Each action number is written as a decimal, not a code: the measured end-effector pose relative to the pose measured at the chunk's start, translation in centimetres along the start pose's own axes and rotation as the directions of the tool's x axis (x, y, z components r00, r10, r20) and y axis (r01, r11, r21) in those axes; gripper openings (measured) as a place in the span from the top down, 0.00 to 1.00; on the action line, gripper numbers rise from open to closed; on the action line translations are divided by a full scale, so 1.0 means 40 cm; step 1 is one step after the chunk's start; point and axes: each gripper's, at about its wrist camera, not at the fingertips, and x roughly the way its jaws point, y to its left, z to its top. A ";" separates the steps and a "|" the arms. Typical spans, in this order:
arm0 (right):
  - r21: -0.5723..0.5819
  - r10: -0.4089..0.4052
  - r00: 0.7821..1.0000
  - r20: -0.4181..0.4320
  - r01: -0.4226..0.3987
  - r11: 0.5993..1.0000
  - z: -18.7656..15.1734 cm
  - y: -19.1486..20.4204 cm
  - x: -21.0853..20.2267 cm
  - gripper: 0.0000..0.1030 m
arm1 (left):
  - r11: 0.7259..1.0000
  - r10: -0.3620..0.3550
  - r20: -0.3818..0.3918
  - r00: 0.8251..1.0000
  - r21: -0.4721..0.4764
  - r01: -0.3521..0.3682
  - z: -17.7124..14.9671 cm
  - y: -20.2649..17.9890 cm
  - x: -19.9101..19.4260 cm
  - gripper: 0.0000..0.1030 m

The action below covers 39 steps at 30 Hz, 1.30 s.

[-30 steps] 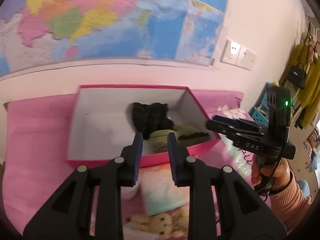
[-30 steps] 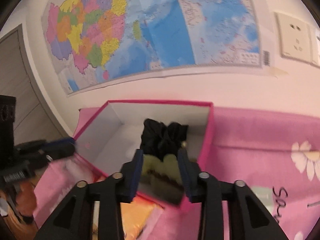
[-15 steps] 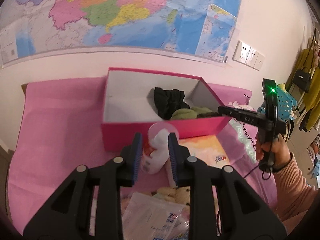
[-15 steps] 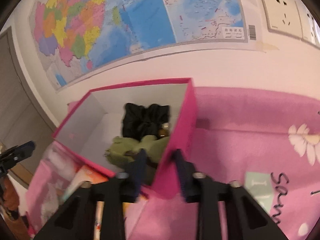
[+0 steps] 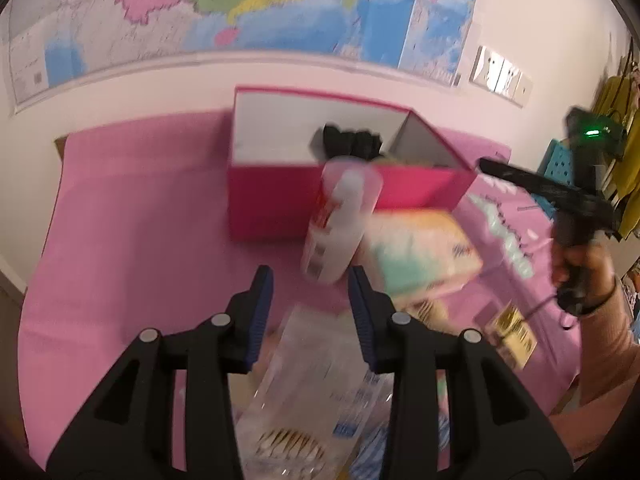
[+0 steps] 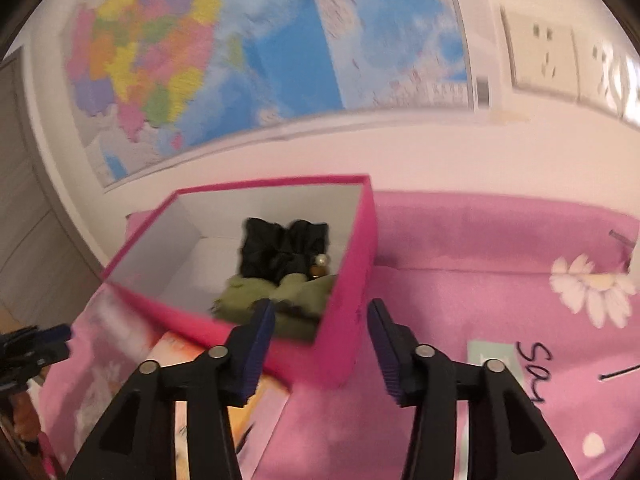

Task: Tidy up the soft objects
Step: 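Grasp the cotton-swab bag with the right gripper and lift it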

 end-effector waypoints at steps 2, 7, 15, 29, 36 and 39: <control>-0.041 0.068 0.998 0.009 -0.068 0.997 -0.026 0.043 -0.052 0.45 | 1.000 0.002 -0.023 1.000 -0.013 -0.002 -0.026 0.009 -0.004 0.60; -0.111 0.318 0.943 -0.095 -0.328 0.938 -0.086 0.162 -0.079 0.44 | 0.999 -0.013 -0.046 0.999 -0.051 0.011 -0.087 0.013 -0.027 0.60; -0.209 0.442 0.846 -0.298 -0.509 0.835 -0.153 0.382 0.032 0.44 | 0.996 -0.011 -0.052 0.999 -0.093 0.006 -0.165 0.011 -0.077 0.54; -0.233 0.390 0.829 -0.401 -0.504 0.832 -0.205 0.431 0.142 0.91 | 0.987 -0.025 -0.103 0.994 -0.159 0.009 -0.238 0.052 -0.072 0.53; -0.181 0.408 0.852 -0.328 -0.481 0.858 -0.193 0.360 0.076 0.97 | 0.984 -0.057 -0.095 0.994 -0.175 0.040 -0.243 0.061 -0.083 0.53; -0.140 0.411 0.861 -0.299 -0.466 0.874 -0.188 0.322 0.055 0.97 | 0.981 -0.109 -0.105 0.989 -0.173 0.090 -0.245 0.049 -0.079 0.52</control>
